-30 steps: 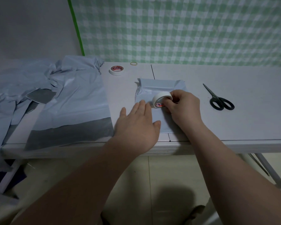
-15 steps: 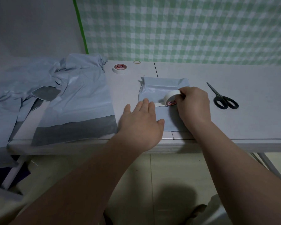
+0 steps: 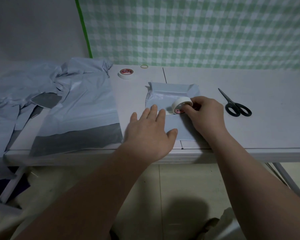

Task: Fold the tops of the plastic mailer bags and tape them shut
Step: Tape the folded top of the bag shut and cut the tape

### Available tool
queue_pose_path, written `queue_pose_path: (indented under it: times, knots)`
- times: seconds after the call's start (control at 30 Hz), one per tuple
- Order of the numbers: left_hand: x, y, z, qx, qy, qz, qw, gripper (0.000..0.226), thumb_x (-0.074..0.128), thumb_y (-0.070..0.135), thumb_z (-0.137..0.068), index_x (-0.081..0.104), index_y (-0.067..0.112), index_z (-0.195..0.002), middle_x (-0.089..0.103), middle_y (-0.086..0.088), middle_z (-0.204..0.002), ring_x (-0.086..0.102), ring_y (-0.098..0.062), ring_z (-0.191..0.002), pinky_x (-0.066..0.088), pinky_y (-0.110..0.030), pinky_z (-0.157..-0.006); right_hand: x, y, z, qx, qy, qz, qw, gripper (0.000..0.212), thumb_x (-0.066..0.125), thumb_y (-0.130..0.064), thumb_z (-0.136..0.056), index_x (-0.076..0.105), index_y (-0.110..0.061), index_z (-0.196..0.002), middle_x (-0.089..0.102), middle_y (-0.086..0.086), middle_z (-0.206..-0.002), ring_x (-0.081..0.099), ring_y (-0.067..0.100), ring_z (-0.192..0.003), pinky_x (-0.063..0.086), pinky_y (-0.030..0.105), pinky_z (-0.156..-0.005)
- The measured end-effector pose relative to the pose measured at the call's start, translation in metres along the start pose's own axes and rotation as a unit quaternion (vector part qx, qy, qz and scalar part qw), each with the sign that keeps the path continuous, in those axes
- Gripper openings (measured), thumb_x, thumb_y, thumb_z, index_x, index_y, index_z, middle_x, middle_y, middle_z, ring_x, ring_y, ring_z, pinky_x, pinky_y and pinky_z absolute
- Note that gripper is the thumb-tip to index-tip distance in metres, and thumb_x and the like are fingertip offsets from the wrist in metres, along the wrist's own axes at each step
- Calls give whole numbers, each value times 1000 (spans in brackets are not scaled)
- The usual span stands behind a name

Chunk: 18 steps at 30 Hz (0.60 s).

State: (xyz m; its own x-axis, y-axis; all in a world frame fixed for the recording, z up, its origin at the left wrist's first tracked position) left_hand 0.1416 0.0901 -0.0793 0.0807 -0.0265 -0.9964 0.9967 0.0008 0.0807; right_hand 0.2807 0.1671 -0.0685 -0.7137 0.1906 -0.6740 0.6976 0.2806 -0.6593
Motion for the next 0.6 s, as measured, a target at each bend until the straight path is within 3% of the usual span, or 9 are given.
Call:
queue_pose_path:
  times: [0.1,0.23,0.3,0.43,0.6]
  knots:
    - [1,1,-1,6,8,0,1000,67,17,55,-97,4,20,-152,-4,-2,-161,1,-22,-147,5,-48,-118,0,0,0,3,-7,-33,999,17,59,-23,-89,74,-19,-96,71,-4,-90,58,9,-83,33,16,-64]
    - [1,1,-2,9,11,-5,1000,66,16,56,-96,4,23,-152,-2,-1,-161,3,-24,-147,5,-49,-118,0,0,0,5,-13,-73,997,21,56,-21,-91,71,-23,-105,69,-8,-92,58,6,-80,37,2,-63]
    - [0,2,-2,11,14,-17,1000,66,15,57,-96,4,23,-152,-1,0,-161,4,-25,-147,4,-52,-117,0,0,0,14,-26,-113,993,23,56,-20,-91,69,-25,-111,70,-9,-94,60,12,-76,42,6,-65]
    - [0,3,-1,9,18,-38,999,66,13,57,-96,3,23,-152,0,0,-161,5,-25,-147,0,-55,-116,1,-5,1,-3,-40,-144,989,29,53,-12,-90,68,-26,-111,70,-9,-98,64,22,-78,51,30,-77]
    - [-1,4,-1,7,18,-56,998,68,11,58,-95,3,21,-152,0,-4,-161,5,-26,-147,-4,-56,-115,2,-2,0,-11,-26,-168,985,27,54,-13,-92,68,-27,-109,65,-17,-92,60,10,-77,50,26,-78]
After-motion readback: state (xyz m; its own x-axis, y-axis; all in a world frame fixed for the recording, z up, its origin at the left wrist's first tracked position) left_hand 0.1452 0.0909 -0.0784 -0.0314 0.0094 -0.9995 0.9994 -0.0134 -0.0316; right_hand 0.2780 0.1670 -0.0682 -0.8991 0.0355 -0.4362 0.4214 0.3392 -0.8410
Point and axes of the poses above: each hand's wrist, its own z-axis away from the middle knuckle, its own x-axis out of the palm, y = z × x, the point moved 3 cm from there along -z, towards the middle knuckle
